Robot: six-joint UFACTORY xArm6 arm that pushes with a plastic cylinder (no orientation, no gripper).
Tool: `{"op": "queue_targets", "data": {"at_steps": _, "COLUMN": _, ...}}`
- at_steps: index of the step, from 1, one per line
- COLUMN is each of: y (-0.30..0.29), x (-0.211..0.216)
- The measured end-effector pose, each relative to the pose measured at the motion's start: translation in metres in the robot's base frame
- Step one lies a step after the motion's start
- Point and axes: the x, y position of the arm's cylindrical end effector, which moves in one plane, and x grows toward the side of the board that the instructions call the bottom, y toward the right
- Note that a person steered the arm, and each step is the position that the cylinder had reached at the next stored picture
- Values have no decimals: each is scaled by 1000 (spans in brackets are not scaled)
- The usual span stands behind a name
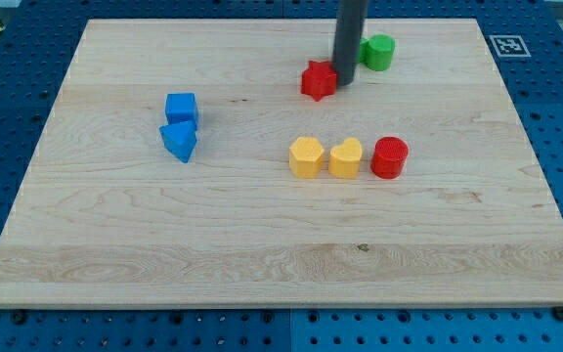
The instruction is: Push the red star to the top of the blue cube
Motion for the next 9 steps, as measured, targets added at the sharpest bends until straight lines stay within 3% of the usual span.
{"op": "queue_targets", "data": {"at_steps": 3, "y": -73, "x": 31}}
{"op": "queue_targets", "data": {"at_steps": 6, "y": -77, "x": 63}}
{"op": "queue_targets", "data": {"at_steps": 9, "y": -95, "x": 64}}
